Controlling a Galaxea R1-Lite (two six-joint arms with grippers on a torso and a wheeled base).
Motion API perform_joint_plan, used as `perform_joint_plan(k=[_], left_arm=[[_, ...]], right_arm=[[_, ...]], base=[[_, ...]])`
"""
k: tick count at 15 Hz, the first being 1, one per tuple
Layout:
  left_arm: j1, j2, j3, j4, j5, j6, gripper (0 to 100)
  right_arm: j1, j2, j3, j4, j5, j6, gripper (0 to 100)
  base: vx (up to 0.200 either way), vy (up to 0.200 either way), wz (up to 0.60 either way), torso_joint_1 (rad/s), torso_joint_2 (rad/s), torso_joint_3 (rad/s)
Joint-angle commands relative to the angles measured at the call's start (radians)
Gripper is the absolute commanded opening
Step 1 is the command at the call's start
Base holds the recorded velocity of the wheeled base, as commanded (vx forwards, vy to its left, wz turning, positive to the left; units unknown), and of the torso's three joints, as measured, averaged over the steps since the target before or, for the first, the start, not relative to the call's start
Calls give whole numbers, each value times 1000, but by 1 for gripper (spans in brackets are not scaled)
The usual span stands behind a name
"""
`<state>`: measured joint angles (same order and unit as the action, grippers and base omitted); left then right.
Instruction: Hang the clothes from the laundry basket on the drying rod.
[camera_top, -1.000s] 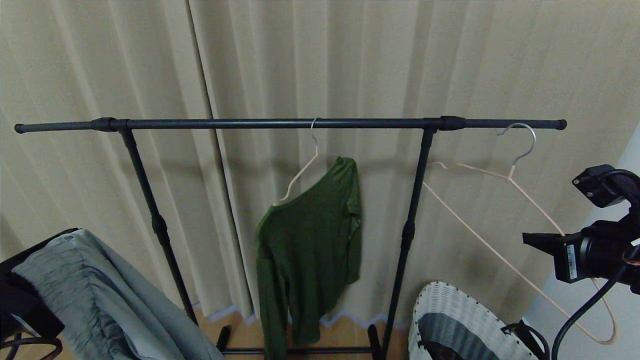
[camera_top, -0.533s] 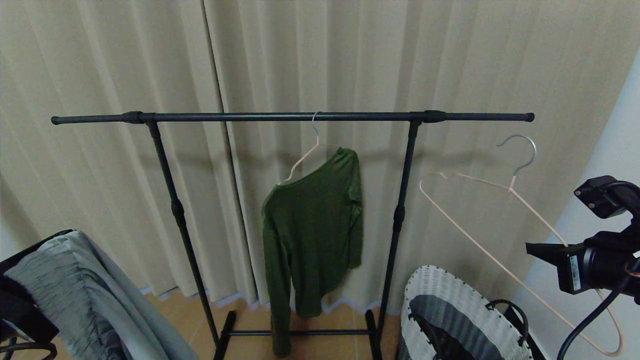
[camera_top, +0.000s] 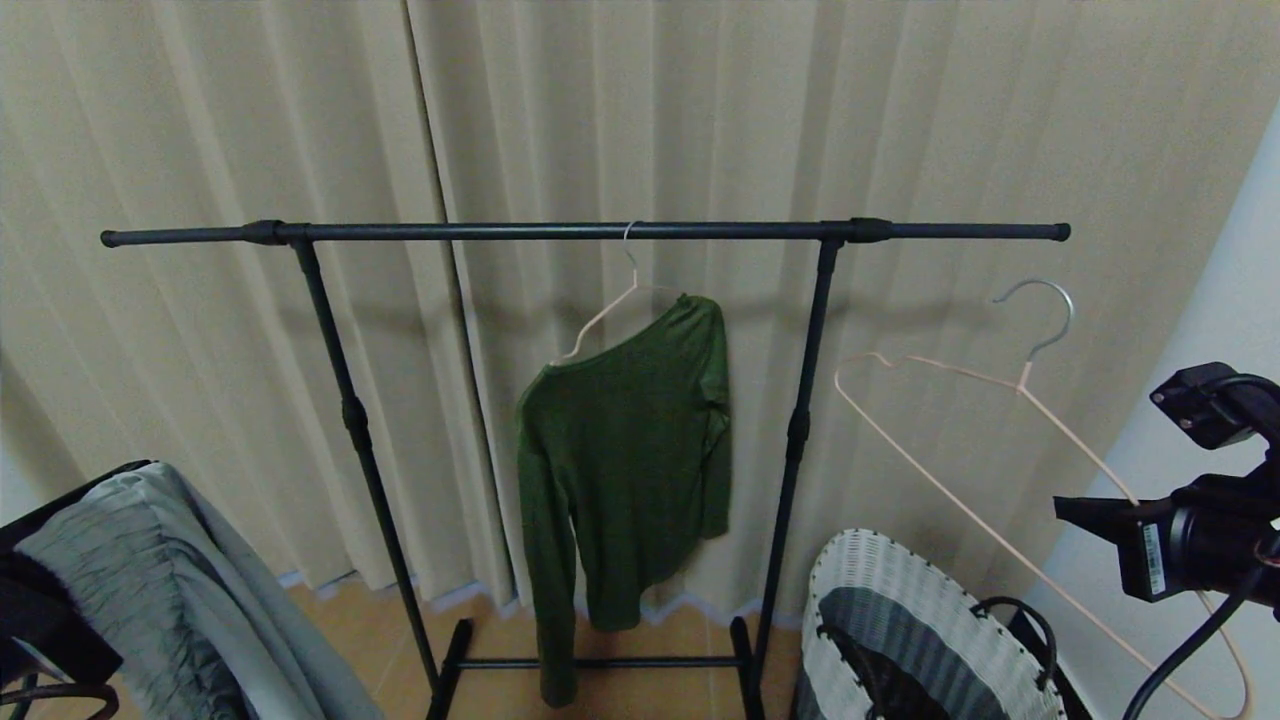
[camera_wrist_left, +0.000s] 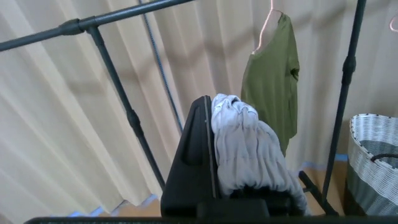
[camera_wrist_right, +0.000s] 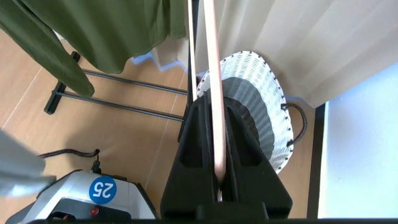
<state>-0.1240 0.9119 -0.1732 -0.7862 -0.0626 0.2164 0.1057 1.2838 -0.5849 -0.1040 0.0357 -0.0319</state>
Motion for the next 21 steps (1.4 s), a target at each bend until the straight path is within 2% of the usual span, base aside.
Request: perform_joint_plan(k=[1,9,17,20,21], left_arm=[[0,1,0,-1,0,0,0],[0,2,1,-1,0,0,0],[-3,-1,26,-1,0,20,0],[-3,4,26,-1,0,21,0],[-2,4,21,4,3,24,0]], right_arm=[[0,0,0,0,1,0,0],[0,0,0,0,1,0,0],[0,-1,17,-5,3,4,0],[5,-1,53,-57,9,7,0],[8,0,76,-114,10,6,0]], base=[[0,200,0,2,-2,-2],[0,200,0,4,4,1],[0,0,0,0,0,0],[0,0,0,0,0,0],[0,0,0,0,0,0]])
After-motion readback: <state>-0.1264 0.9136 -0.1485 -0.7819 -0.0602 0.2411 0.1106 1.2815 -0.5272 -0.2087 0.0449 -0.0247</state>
